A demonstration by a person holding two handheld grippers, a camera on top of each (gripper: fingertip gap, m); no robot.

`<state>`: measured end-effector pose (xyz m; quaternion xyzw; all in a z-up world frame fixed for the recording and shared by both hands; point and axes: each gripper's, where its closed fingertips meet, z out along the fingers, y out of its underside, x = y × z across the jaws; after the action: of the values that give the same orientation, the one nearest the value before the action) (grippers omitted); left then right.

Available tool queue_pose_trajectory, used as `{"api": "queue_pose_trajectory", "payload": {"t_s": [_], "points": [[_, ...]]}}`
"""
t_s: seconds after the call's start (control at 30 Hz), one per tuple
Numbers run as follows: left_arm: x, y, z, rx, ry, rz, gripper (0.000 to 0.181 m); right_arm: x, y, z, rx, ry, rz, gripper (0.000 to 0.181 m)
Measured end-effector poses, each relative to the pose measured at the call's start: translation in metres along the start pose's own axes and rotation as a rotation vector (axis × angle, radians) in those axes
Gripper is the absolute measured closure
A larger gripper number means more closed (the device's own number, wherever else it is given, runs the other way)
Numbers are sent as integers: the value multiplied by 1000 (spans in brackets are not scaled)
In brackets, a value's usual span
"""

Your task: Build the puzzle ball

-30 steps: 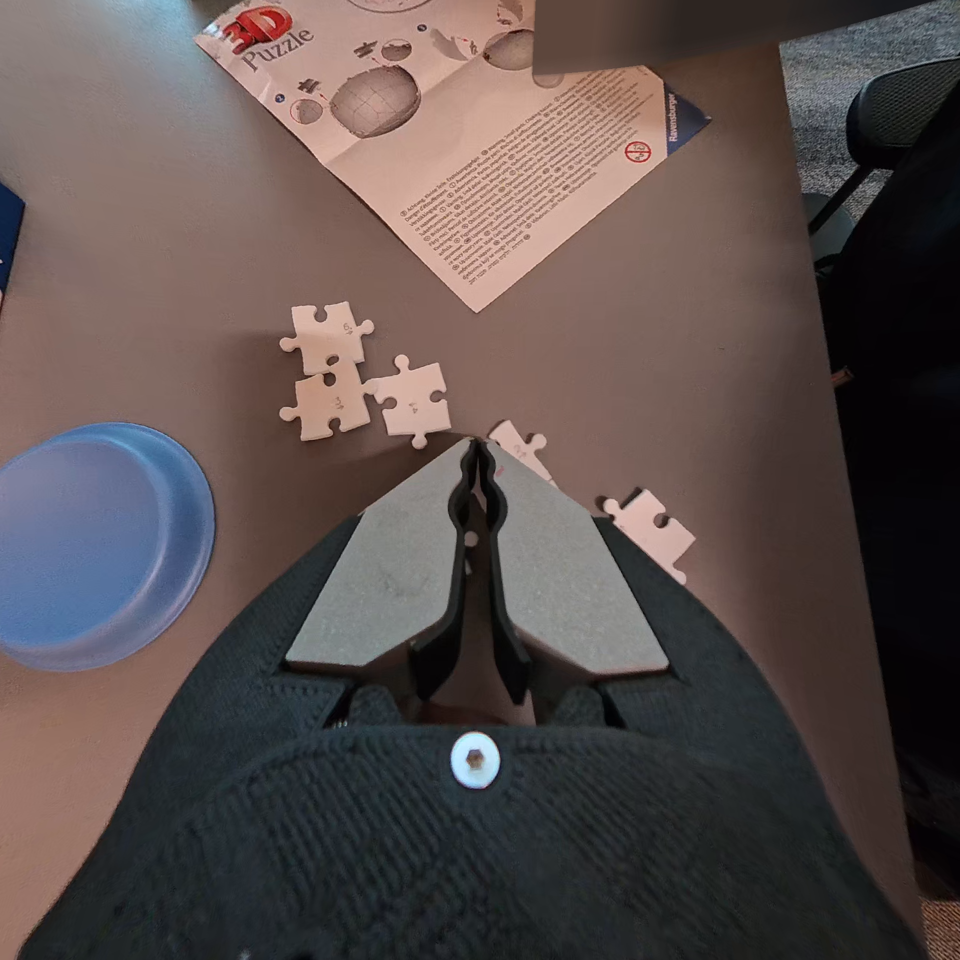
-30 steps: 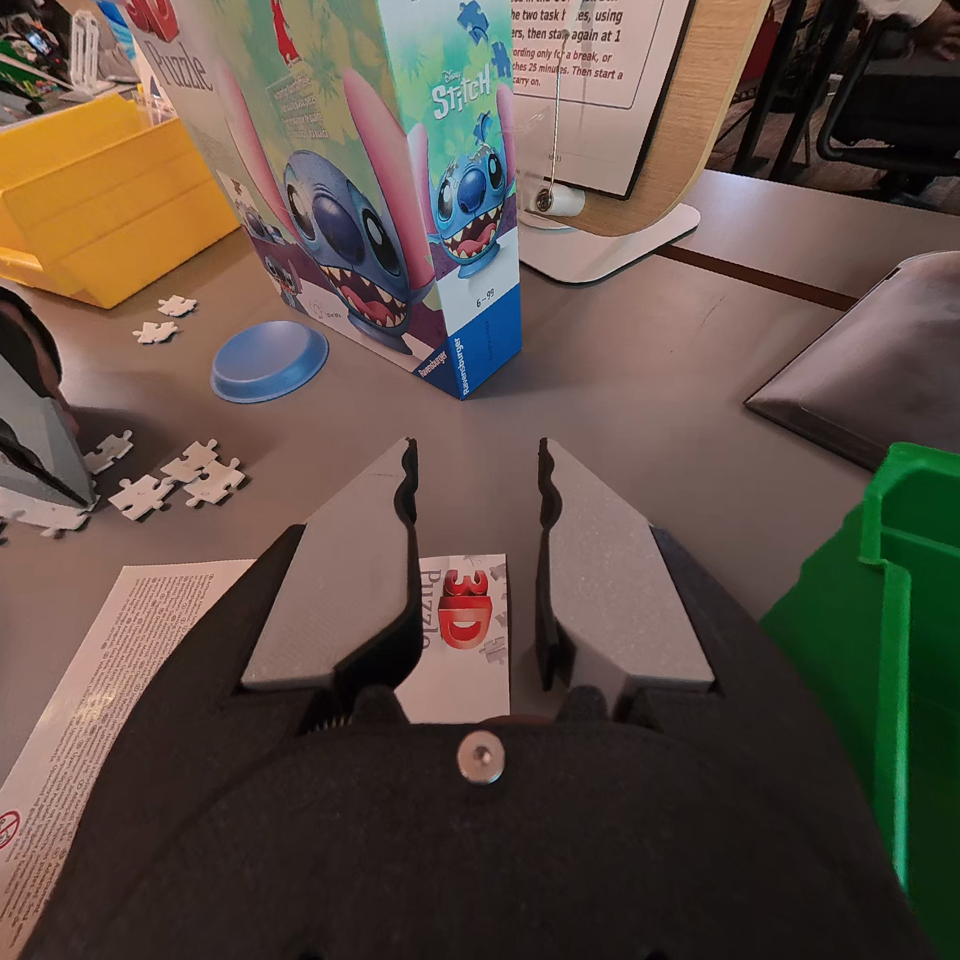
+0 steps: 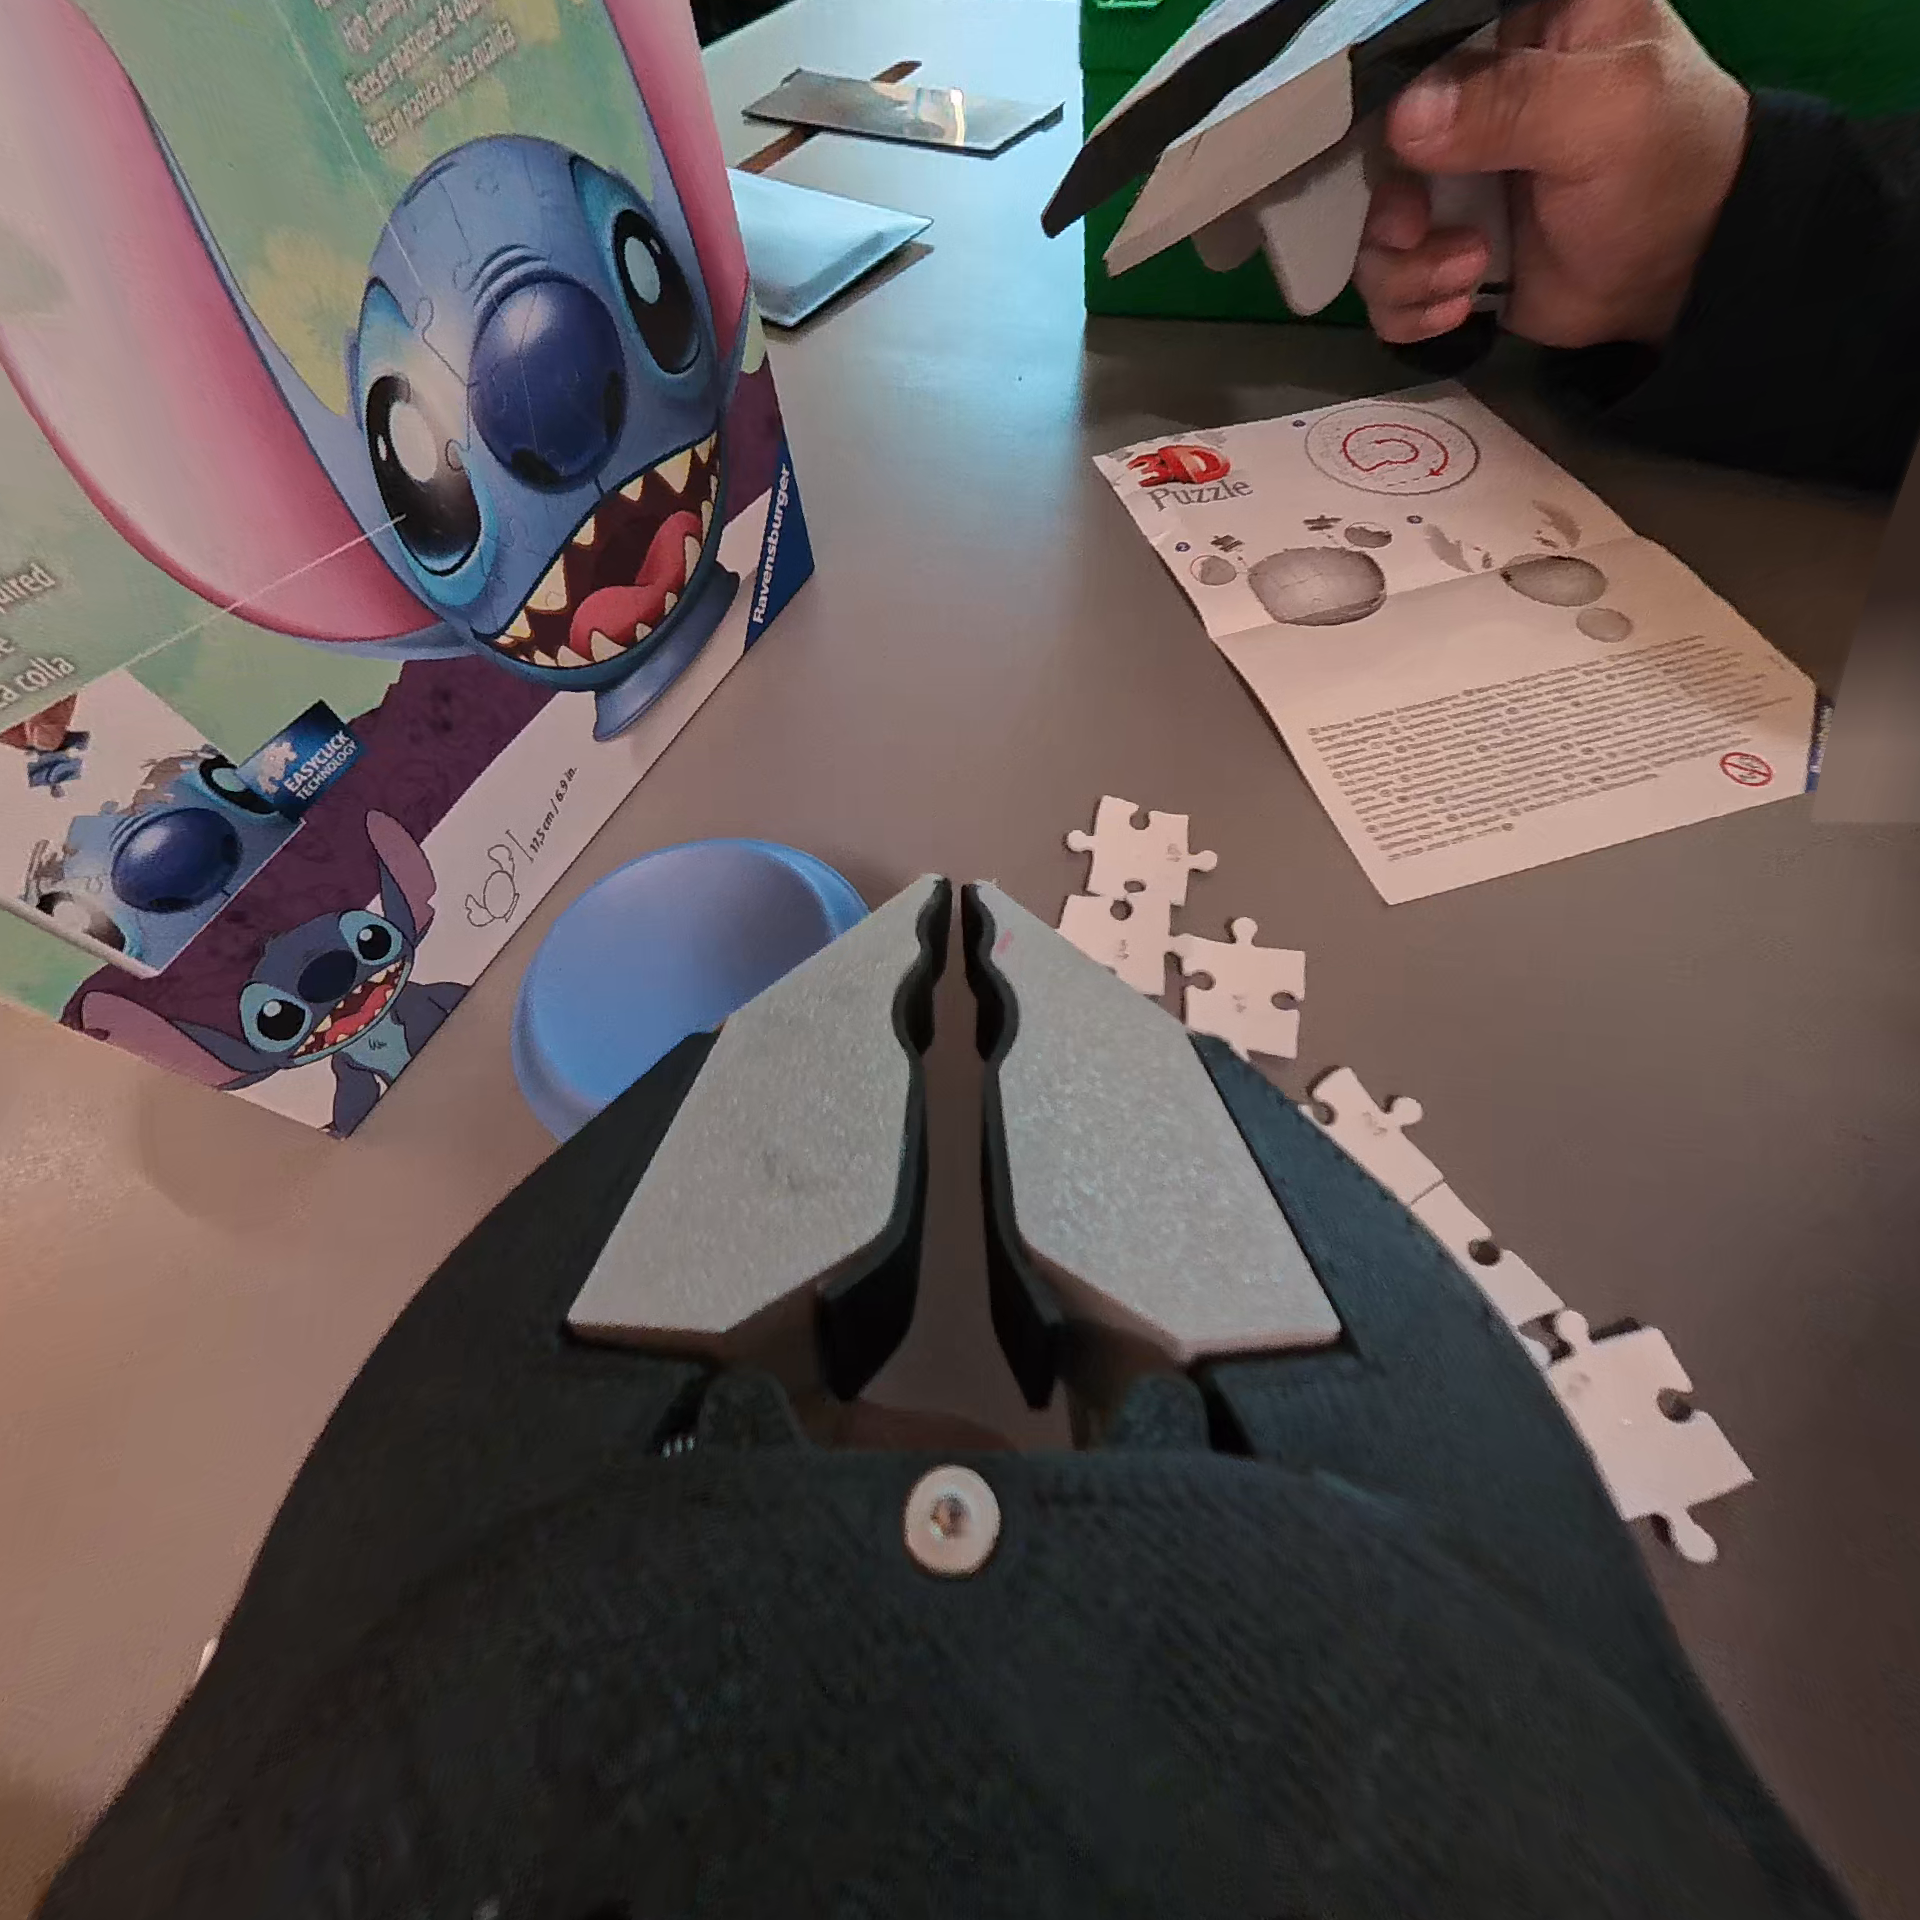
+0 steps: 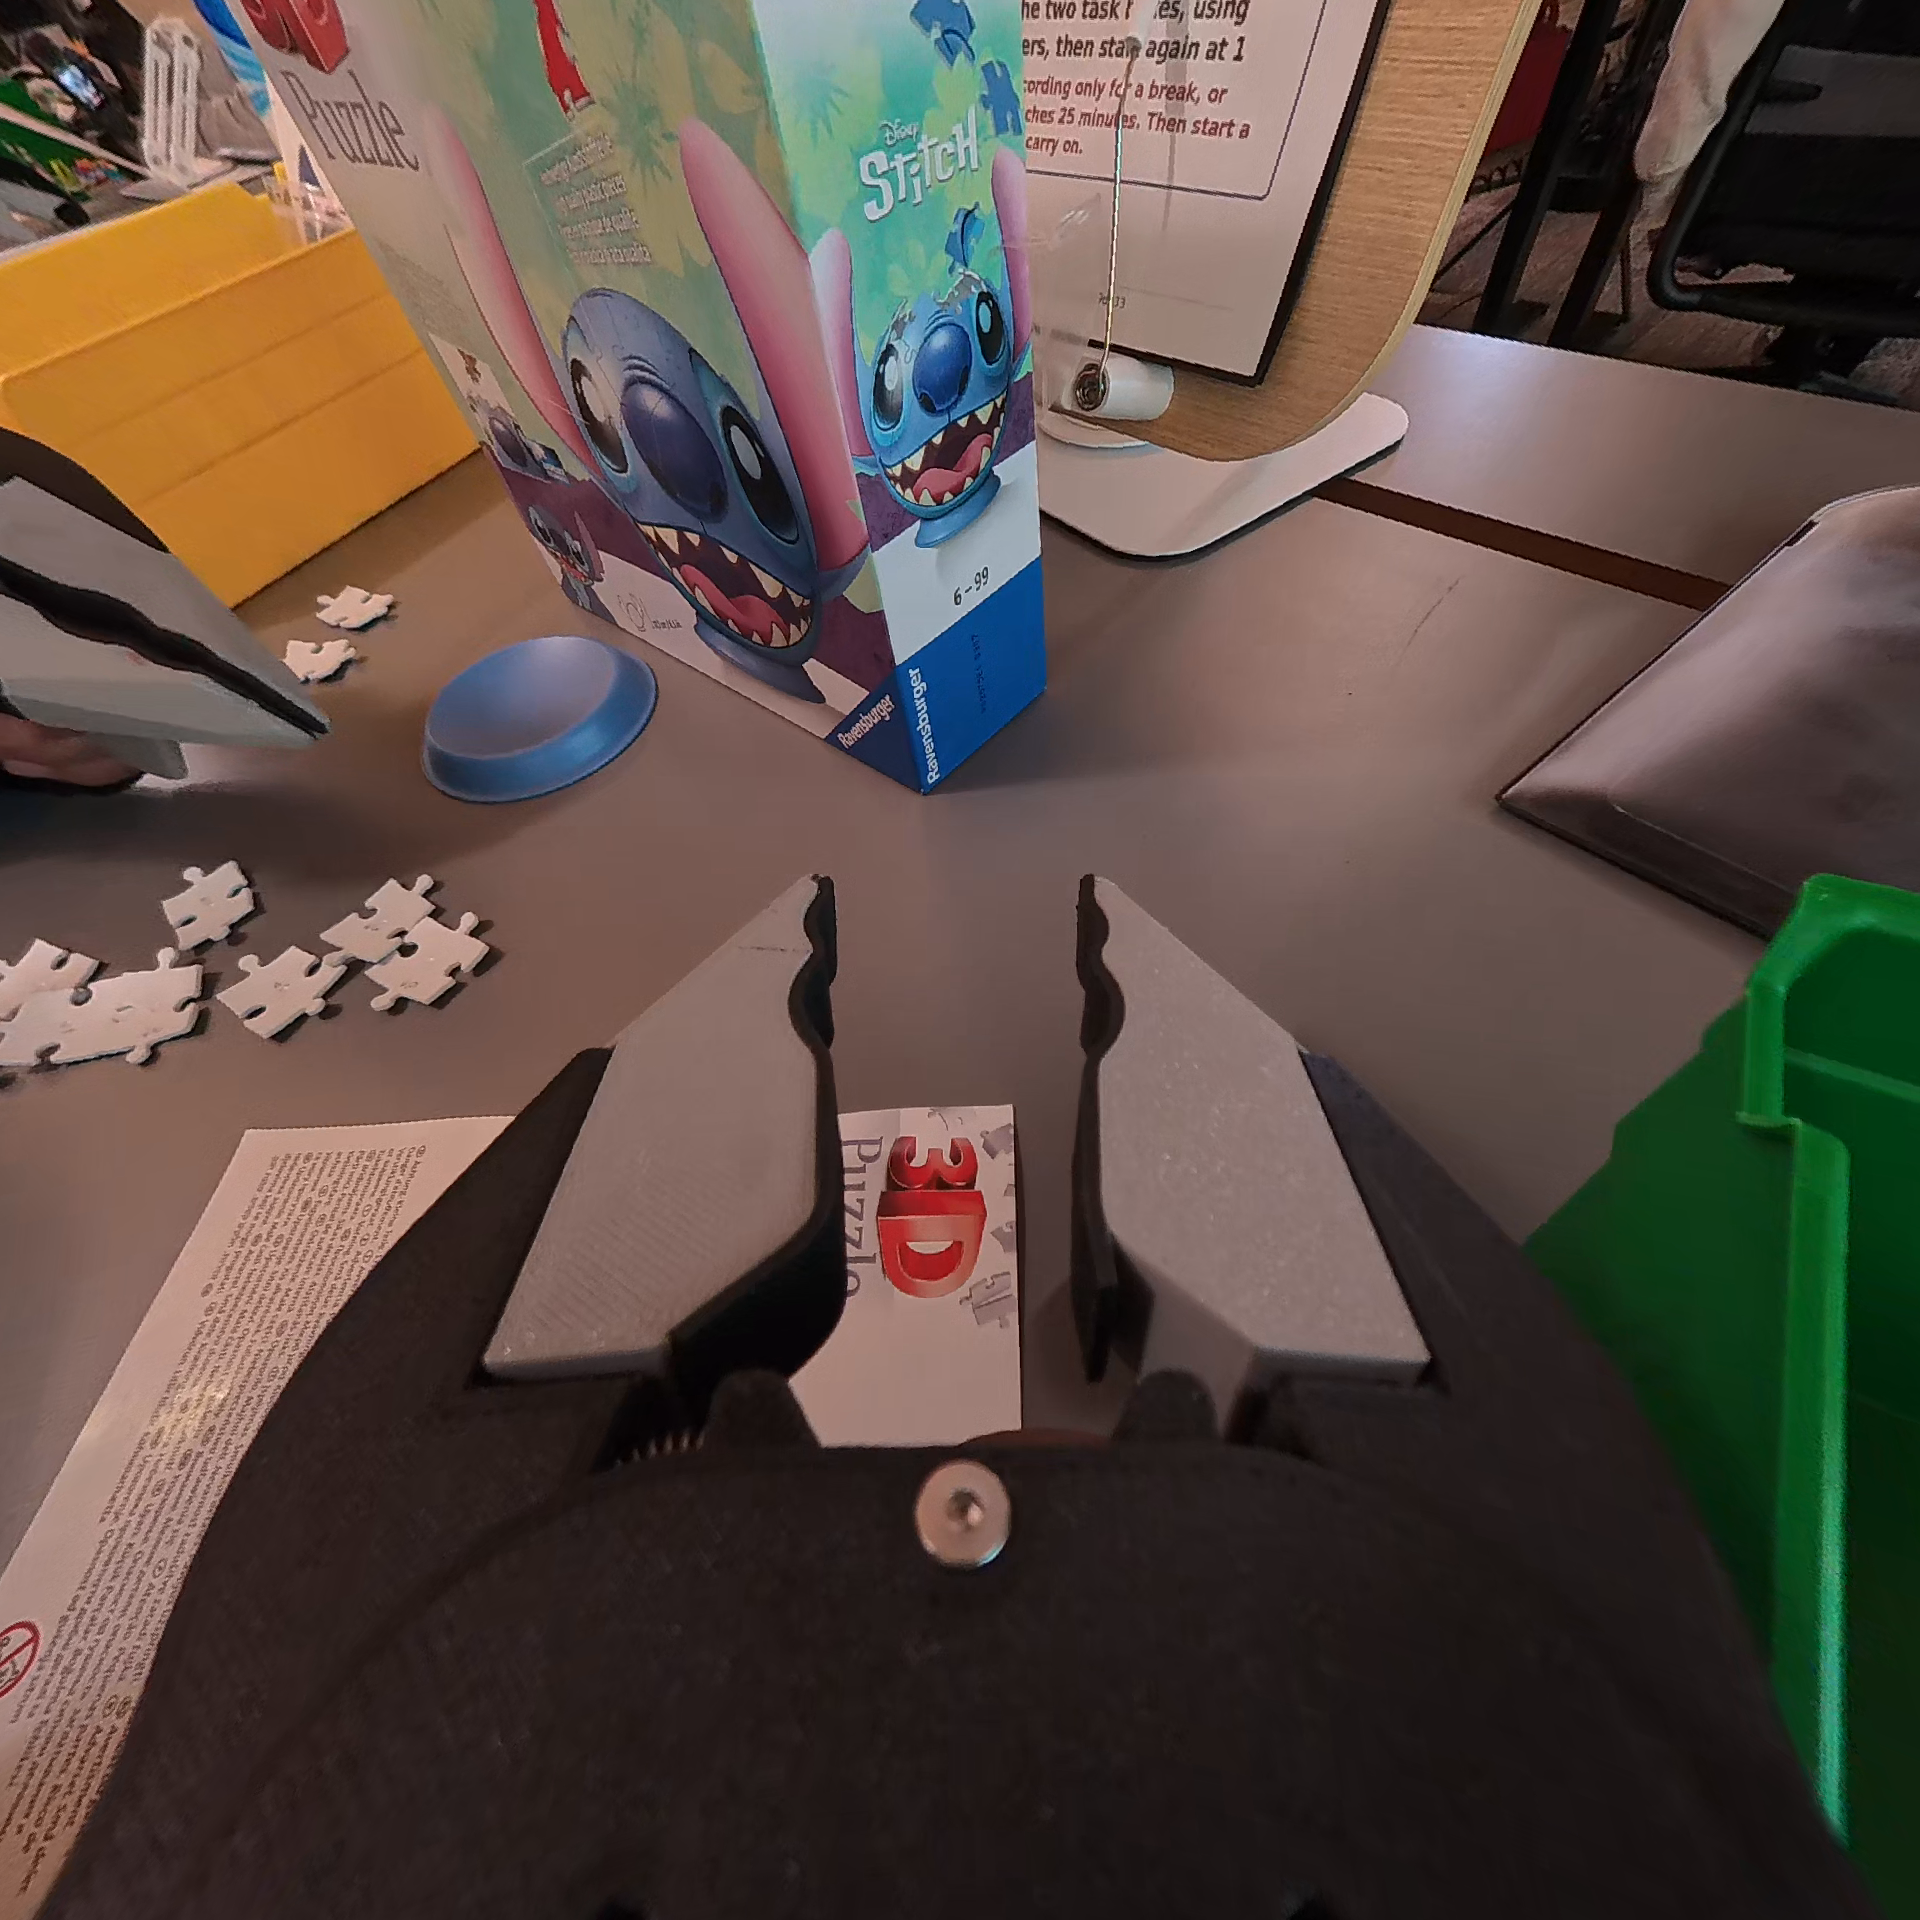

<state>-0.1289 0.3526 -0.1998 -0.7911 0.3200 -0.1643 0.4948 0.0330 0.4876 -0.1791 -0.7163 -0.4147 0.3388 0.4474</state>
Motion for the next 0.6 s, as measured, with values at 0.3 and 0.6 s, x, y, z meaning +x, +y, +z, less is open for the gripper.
{"api": "queue_pose_trajectory", "payload": {"t_s": [0.3,0.6], "points": [[-3,-2,-2,8,-16,-10,181,-1,3,2,-12,-3,-2,138],[-5,0,-1,6,-32,-14,181,0,5,4,-21,-3,-2,138]]}}
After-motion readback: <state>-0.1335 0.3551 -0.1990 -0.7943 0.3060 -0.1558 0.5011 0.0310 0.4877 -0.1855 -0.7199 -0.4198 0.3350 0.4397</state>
